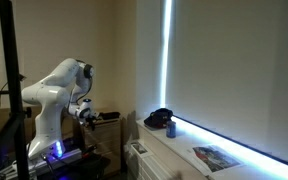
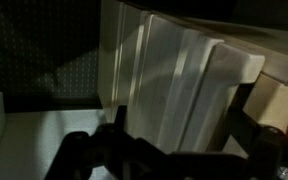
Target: Open the top drawer, place the tray inside it then put the screwdriver on the tray
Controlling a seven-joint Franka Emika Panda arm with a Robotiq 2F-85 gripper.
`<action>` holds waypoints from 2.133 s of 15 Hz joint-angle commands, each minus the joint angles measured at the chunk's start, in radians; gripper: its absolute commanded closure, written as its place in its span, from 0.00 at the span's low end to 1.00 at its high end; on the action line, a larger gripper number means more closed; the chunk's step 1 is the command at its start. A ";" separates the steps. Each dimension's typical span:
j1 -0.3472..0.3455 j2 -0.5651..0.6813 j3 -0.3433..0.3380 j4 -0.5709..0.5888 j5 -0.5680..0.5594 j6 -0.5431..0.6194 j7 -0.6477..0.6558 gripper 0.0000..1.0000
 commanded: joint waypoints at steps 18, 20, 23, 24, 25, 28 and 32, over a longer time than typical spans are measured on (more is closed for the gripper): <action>-0.241 0.178 0.219 0.144 -0.082 0.001 -0.066 0.00; -0.161 0.148 0.155 0.148 -0.045 0.001 -0.074 0.00; -0.211 0.137 0.167 0.101 -0.055 0.002 -0.075 0.00; -0.213 0.137 0.162 0.097 -0.053 -0.006 -0.074 0.00; -0.247 0.143 0.178 0.085 -0.052 -0.004 -0.063 0.00; -0.373 0.161 0.257 0.060 -0.063 0.001 -0.021 0.00; -0.488 0.148 0.281 0.023 -0.058 0.001 -0.010 0.00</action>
